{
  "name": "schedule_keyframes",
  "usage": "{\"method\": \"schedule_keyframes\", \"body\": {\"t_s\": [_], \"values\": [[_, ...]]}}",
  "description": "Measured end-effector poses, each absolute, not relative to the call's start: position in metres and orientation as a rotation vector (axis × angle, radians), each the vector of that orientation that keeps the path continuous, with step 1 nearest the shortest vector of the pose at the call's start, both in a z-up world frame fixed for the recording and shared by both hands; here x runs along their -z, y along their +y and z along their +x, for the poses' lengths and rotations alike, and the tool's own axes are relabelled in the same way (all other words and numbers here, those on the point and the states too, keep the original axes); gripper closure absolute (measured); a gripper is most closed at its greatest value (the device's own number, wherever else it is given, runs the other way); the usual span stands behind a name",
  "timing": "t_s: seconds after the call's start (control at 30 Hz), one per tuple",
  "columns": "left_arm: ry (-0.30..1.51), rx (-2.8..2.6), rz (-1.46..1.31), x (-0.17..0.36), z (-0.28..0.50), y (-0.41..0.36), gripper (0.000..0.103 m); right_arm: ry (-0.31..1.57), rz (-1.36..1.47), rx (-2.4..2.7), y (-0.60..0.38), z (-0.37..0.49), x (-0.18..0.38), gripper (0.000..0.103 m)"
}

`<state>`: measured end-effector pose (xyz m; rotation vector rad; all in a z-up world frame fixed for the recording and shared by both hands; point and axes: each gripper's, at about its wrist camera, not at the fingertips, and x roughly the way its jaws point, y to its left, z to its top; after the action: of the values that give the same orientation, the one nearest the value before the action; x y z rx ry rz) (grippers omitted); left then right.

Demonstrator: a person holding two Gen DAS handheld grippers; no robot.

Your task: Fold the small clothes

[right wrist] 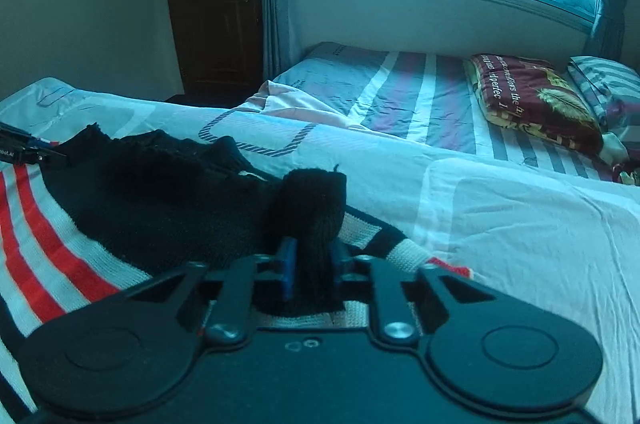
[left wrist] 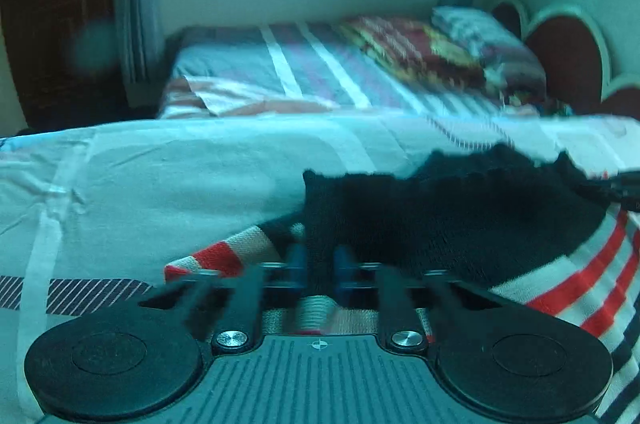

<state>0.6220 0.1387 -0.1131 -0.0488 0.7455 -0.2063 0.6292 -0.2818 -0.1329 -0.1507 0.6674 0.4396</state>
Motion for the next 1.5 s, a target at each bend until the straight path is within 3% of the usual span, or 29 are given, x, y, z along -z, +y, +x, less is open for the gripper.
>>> {"method": "schedule_keyframes", "body": {"t_s": [0.23,0.5,0.53,0.6,0.63,0.67,0.7,0.83,1.07,1.23,1.37,1.5], "values": [[0.512,0.059,-0.113,0.095,0.583,0.148,0.097,0.507,-0.081,-0.376,-0.297,0.613,0.11,0.097],[0.667,-0.031,-0.011,0.118,0.611,0.134,0.097,0.594,-0.19,-0.273,-0.288,0.629,0.146,0.097],[0.664,-0.034,0.005,0.117,0.609,0.132,0.096,0.593,-0.205,-0.273,-0.287,0.628,0.146,0.09],[0.657,-0.036,-0.004,0.111,0.604,0.136,0.08,0.593,-0.209,-0.261,-0.289,0.626,0.141,0.08],[0.643,-0.051,-0.032,0.106,0.598,0.143,0.042,0.562,-0.204,-0.24,-0.292,0.62,0.133,0.068],[0.608,-0.066,-0.068,0.099,0.587,0.149,0.021,0.508,-0.201,-0.209,-0.297,0.609,0.124,0.061],[0.544,-0.093,-0.081,0.088,0.572,0.152,0.019,0.475,-0.196,-0.196,-0.301,0.6,0.116,0.061],[0.488,0.031,-0.067,0.071,0.542,0.116,0.02,0.495,-0.159,-0.371,-0.285,0.57,0.106,0.062],[0.63,0.172,0.031,0.098,0.571,0.003,0.019,0.628,-0.179,-0.45,-0.191,0.605,0.134,0.061],[0.621,0.021,0.018,0.106,0.566,0.067,0.02,0.627,-0.248,-0.217,-0.235,0.626,0.14,0.062],[0.645,-0.014,-0.056,0.111,0.556,0.112,0.019,0.711,-0.087,-0.261,-0.291,0.639,0.136,0.061],[0.577,-0.025,-0.076,0.095,0.536,0.105,0.019,0.584,-0.14,-0.258,-0.273,0.611,0.117,0.06]]}}
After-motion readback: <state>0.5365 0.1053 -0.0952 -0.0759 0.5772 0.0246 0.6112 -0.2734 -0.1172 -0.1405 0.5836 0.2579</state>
